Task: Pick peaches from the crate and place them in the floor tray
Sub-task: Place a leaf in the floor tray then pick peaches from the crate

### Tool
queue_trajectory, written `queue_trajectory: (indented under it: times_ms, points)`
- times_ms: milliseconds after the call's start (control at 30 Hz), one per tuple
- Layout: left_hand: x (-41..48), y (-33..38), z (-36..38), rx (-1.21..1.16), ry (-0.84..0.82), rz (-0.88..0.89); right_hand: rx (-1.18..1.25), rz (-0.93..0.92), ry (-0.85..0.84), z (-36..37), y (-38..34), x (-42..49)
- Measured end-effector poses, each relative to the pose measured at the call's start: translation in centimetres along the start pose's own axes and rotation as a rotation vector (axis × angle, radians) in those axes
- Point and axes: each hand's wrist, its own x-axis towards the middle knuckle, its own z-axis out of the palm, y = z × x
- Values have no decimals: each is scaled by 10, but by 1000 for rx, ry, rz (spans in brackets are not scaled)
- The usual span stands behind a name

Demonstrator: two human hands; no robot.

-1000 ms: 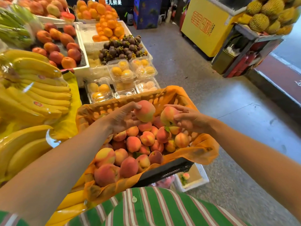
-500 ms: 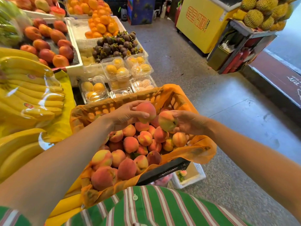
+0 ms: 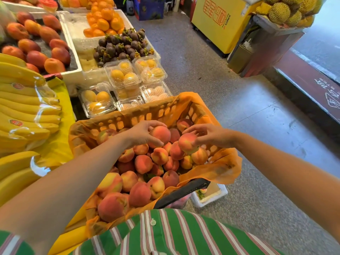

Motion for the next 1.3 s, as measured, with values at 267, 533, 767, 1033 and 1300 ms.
queue_trajectory:
  times_ms: [267, 533, 767, 1033, 1300]
  points:
    - [30, -10, 11, 645, 78, 115, -572, -60, 94, -2, 7, 14]
    - [60, -12, 20, 780, 177, 192, -675, -111, 208, -3, 13, 38]
    - [71, -13, 25, 831, 259, 202, -655, -114, 183, 0, 8, 45]
    - [58, -15, 16, 814, 239, 254, -722, -207, 298, 18, 11, 58]
    - [16, -1, -21, 768, -238, 240, -695, -103, 223, 20, 13, 57]
